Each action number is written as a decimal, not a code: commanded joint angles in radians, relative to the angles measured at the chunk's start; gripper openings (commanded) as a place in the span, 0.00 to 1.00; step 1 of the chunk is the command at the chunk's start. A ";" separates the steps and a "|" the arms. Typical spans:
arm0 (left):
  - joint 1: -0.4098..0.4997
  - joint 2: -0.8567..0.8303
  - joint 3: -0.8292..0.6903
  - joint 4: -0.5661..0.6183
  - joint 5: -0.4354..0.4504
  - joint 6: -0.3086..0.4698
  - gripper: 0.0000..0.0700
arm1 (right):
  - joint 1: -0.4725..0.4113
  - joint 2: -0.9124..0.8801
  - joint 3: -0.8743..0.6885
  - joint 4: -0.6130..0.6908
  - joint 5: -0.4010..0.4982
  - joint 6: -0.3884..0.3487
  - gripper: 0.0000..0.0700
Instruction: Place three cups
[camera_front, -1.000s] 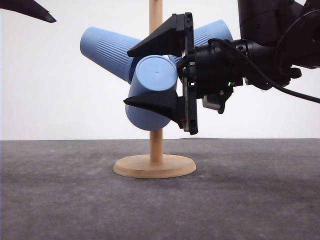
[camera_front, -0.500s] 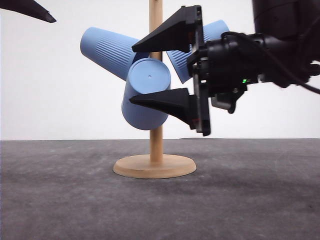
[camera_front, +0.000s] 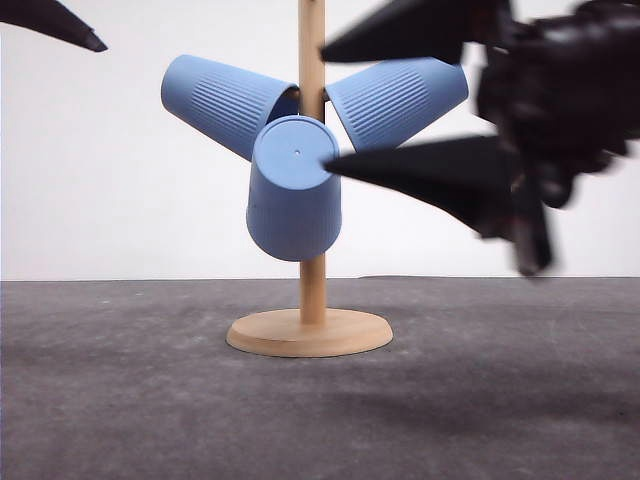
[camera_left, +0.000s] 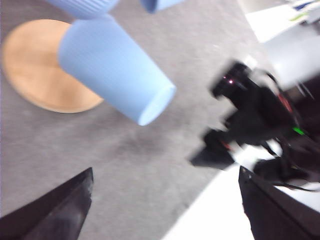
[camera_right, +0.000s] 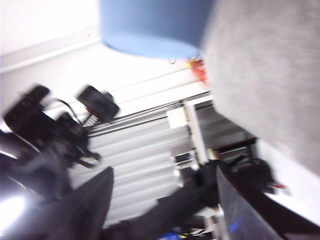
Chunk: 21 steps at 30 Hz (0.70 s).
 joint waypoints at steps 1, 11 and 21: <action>0.003 0.006 0.024 0.008 -0.006 0.013 0.80 | -0.031 -0.065 -0.041 -0.057 -0.004 -0.188 0.53; 0.043 0.005 0.024 0.002 -0.031 -0.005 0.79 | -0.421 -0.222 0.006 -0.536 -0.033 -0.821 0.54; 0.189 -0.004 0.024 0.007 -0.255 0.025 0.80 | -0.667 -0.223 0.310 -0.911 0.136 -1.520 0.54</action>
